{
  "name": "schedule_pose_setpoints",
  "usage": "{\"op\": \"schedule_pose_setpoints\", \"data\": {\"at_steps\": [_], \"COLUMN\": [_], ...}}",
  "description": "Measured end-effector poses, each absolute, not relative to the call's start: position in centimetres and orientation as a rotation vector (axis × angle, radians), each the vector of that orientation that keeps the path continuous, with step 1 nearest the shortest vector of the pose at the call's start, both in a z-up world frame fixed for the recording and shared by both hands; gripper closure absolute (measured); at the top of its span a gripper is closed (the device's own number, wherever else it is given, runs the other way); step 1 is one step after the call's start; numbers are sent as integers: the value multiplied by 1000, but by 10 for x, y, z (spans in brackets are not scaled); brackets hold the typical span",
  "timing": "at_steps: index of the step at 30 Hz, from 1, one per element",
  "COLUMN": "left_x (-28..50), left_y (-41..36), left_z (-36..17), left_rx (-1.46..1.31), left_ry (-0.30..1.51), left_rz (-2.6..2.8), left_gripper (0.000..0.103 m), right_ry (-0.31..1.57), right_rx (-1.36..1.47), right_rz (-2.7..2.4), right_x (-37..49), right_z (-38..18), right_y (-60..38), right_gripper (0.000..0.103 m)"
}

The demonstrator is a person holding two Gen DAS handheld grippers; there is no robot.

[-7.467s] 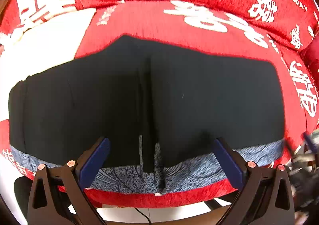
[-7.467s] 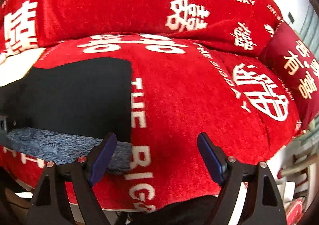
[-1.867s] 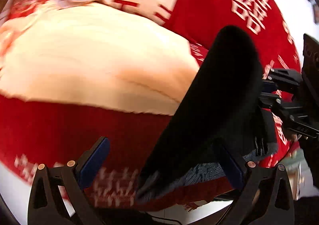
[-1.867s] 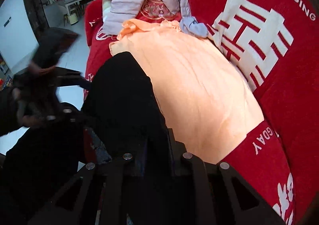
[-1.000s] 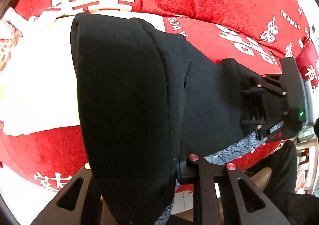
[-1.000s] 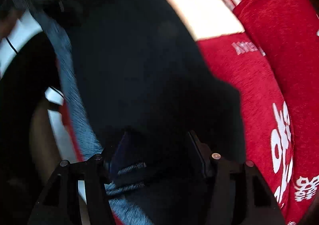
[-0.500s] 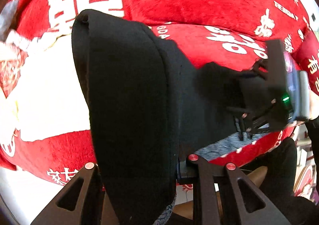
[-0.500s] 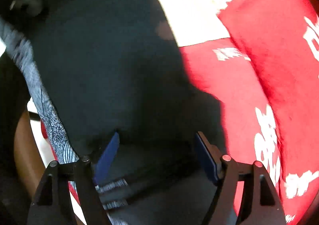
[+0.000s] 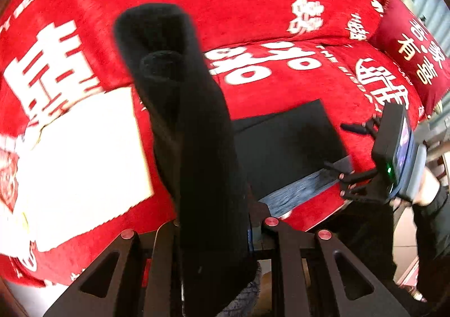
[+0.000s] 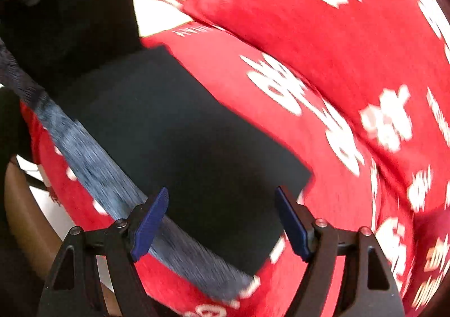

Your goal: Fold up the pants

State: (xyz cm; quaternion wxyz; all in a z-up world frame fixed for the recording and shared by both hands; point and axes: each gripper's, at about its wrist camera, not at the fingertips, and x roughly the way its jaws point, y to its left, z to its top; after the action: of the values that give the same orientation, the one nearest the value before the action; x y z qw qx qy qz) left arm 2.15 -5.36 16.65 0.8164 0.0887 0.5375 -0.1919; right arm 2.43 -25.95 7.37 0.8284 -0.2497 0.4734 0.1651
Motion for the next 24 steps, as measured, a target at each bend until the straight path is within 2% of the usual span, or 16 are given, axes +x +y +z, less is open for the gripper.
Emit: {"op": "schedule_pose_setpoints", "data": {"at_steps": [6, 11, 19, 20, 23, 24], "left_x": [33, 50, 59, 57, 54, 52], "left_y": [-142, -206, -253, -261, -261, -261], "left_z": [162, 110, 43, 38, 37, 41], "left_rx": [287, 352, 460, 463, 359, 352], "left_ry": [1158, 1247, 1321, 1327, 1350, 1344], "left_rz": [-496, -506, -475, -480, -558, -570], "left_gripper": [82, 82, 81, 77, 39, 30], "right_ry": [987, 997, 1014, 1021, 1032, 1029], "right_rx": [-420, -342, -280, -273, -245, -229], "right_rz": [288, 250, 227, 222, 207, 204], "right_x": [9, 1, -10, -11, -14, -16], "right_z": [76, 71, 55, 52, 48, 49], "right_y": [-301, -324, -343, -345, -352, -355], "right_gripper": [23, 23, 23, 23, 23, 23]}}
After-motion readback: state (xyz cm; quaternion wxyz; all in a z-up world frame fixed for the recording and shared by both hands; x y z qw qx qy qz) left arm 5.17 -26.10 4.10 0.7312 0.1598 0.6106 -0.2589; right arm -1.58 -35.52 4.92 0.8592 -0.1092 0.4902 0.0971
